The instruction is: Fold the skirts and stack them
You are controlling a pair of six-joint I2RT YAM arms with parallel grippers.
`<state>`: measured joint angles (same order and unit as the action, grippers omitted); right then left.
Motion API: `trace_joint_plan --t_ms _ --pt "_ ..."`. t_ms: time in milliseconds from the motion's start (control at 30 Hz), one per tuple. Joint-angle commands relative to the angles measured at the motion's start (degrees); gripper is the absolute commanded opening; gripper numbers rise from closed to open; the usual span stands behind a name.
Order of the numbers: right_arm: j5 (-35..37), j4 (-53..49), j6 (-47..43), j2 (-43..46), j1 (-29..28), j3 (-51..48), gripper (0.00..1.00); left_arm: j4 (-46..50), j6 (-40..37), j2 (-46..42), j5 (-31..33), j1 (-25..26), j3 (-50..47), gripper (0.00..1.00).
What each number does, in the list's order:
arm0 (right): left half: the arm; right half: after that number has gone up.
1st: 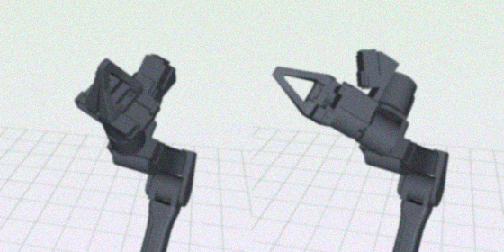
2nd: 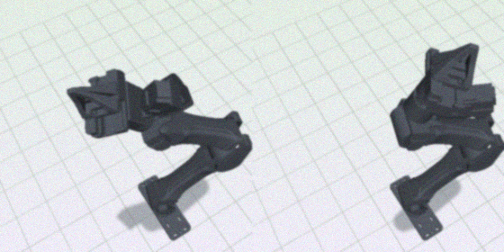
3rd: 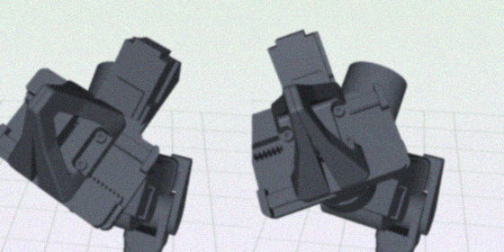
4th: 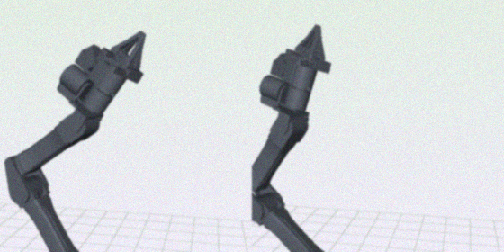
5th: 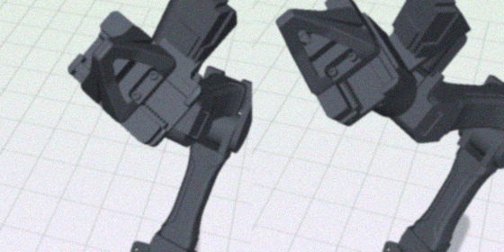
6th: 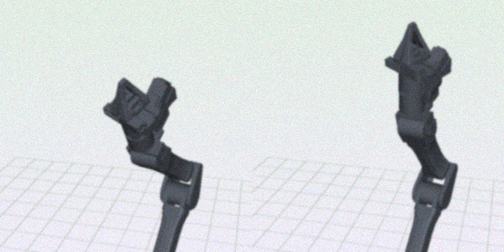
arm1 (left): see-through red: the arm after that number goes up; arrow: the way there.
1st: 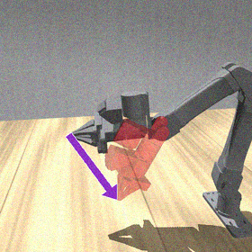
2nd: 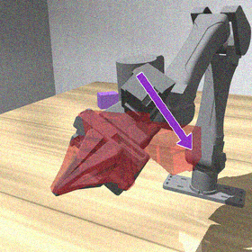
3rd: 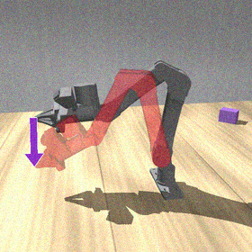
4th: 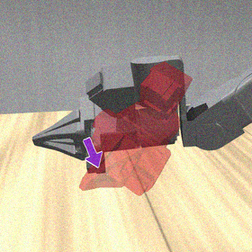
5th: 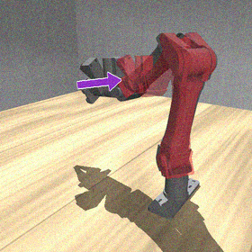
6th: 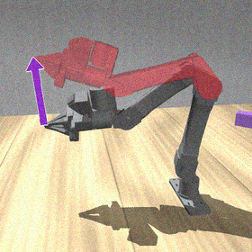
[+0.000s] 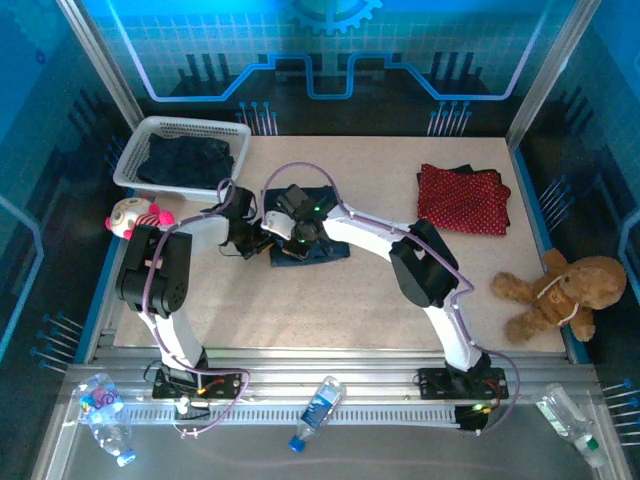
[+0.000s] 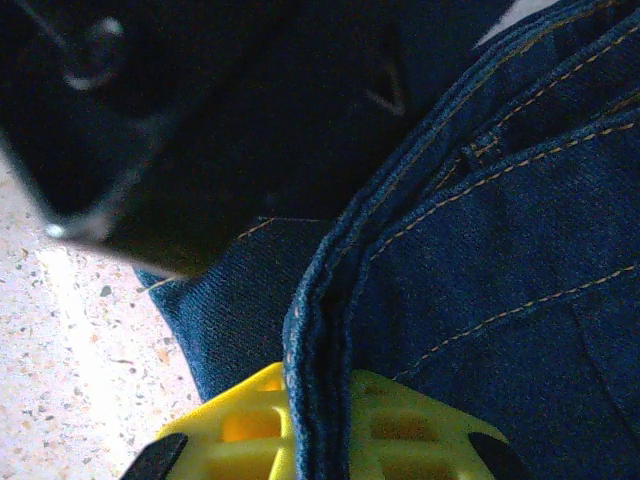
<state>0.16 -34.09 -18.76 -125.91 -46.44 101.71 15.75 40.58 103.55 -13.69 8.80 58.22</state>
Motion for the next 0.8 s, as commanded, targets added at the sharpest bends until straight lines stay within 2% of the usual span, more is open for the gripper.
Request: trace_joint_plan --t_ms 0,67,100,133,233,267,333,400,500,633,700,767 --pt "-1.42 -4.29 -1.77 -0.34 1.0 1.58 0.19 2.33 0.2 -1.38 -1.34 -2.07 -0.83 0.04" --pt "-8.73 -5.75 0.06 1.76 2.34 1.82 0.42 4.12 -0.8 -4.0 -0.84 -3.3 -1.04 0.14" --pt "-11.89 -6.11 1.14 3.45 3.1 1.76 0.6 5.44 -1.55 -5.87 0.13 -3.8 -1.16 0.18" --pt "-14.41 -6.24 1.81 5.28 3.7 1.61 0.68 6.91 -2.12 -7.5 1.28 -4.34 -1.26 0.2" --pt "-17.23 -5.48 4.88 8.33 6.11 1.39 0.7 10.28 -3.13 -12.49 4.27 -5.1 -1.53 0.22" --pt "-16.53 -4.42 6.73 8.56 7.42 1.3 0.69 11.2 -3.16 -13.99 5.17 -5.11 -1.59 0.22" --pt "-14.79 -2.76 10.53 7.25 10.02 2.0 0.56 10.97 -2.05 -16.27 4.46 -4.98 -1.91 0.2" --pt "-14.61 -4.59 14.24 2.73 12.98 6.6 0.36 7.82 0.58 -17.83 1.36 -4.27 -2.73 0.18" --pt "-11.96 -11.17 17.9 -6.35 15.43 18.59 0.13 1.43 4.5 -17.19 -4.87 -1.64 -2.89 0.17" --pt "-13.13 -16.48 20.91 -16.36 17.72 30.11 0.04 -5.99 7.89 -12.32 -10.54 2.93 -1.7 0.16" --pt "-12.86 -18.18 23.85 -19.51 18.87 33.15 0.03 -5.21 7.88 -8.31 -10.44 4.24 -0.16 0.14" --pt "-12.71 -18.56 26.73 -19.99 19.81 32.17 0.03 -3.62 7.7 -4.7 -10.17 4.3 1.05 0.12"
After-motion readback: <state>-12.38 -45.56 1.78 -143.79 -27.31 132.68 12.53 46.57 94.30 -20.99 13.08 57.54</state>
